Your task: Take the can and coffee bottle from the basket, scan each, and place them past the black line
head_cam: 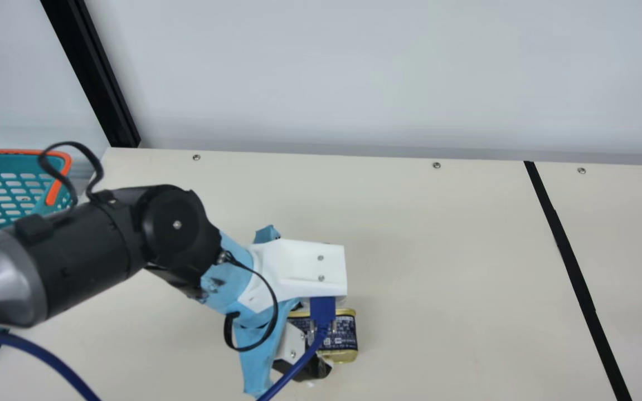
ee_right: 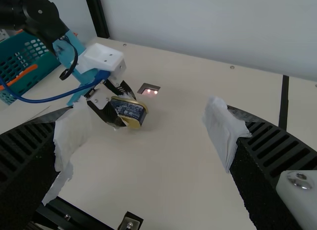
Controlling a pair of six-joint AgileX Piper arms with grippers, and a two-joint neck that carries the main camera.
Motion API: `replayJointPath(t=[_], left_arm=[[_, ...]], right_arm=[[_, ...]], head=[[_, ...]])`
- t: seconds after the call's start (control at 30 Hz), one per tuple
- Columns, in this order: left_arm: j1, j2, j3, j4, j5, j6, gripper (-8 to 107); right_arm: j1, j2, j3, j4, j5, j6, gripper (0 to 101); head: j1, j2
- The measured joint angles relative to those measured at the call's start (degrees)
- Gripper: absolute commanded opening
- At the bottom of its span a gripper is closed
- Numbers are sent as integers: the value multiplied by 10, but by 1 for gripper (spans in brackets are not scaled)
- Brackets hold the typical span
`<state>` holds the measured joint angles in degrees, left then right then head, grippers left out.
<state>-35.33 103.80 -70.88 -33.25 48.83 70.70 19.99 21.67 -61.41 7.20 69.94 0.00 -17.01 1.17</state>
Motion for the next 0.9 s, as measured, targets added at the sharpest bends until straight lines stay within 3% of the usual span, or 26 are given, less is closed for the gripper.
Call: replayJointPath(t=[0.3,0.33,0.37,0.67,0.9], left_arm=[[-8,13,13,-25,-18,25,10],[-8,13,14,-27,-22,28,43],[-8,13,18,-28,-27,29,90],[-1,-21,44,-50,-58,25,90],[35,-117,76,-94,-104,-1,90]], right_arm=[[0,0,0,0,0,0,101],[0,0,0,0,0,0,101],[0,0,0,0,0,0,101],[0,0,0,0,0,0,101],[1,1,-1,-1,0,0,101]], head=[[0,0],[0,0],[0,0],[0,0],[0,0]])
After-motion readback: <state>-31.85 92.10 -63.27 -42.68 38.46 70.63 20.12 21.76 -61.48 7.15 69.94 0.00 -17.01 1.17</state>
